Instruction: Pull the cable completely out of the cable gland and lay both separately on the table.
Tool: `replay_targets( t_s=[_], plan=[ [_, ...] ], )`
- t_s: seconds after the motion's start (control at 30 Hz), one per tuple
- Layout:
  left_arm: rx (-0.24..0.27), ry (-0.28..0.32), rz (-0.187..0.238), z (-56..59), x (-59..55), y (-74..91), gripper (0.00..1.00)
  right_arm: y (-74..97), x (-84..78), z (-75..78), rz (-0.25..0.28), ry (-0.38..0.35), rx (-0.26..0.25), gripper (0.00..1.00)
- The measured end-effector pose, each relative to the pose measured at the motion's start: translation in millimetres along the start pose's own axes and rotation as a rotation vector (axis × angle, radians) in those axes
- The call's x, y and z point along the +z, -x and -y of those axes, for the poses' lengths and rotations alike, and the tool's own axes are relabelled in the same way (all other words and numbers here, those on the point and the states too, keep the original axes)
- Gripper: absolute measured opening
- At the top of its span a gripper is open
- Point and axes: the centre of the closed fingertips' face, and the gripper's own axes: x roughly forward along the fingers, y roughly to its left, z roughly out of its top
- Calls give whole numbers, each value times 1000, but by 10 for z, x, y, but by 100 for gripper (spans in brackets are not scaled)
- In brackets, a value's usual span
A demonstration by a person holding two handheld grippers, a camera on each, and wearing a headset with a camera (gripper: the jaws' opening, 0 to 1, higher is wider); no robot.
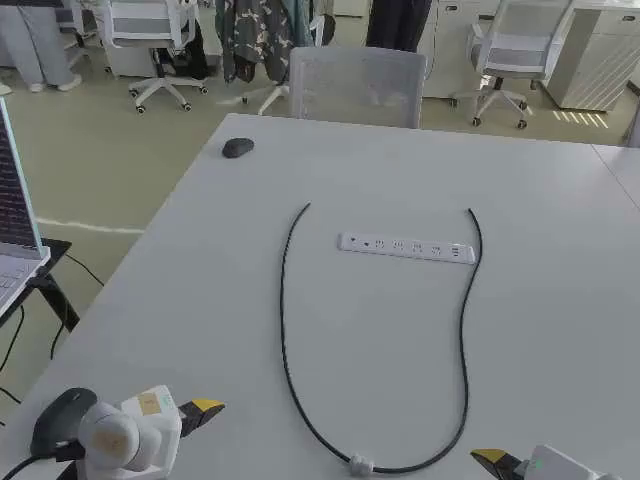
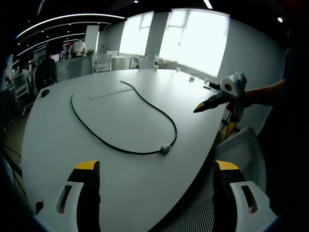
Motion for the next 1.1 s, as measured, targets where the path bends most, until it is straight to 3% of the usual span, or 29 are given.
replay_targets(
  t_s=[0.4, 0.73, 1.1],
  plan=[
    [1, -44, -21, -88, 14, -46, 98, -18, 52, 47, 12, -7, -6, 91],
    [-4, -39, -19, -123, 9, -42, 98, -131, 162, 34, 9, 33, 3, 87],
    [1, -14, -19, -123, -44, -50, 96, -300, 198, 98, -37, 72, 24, 80]
  ],
)
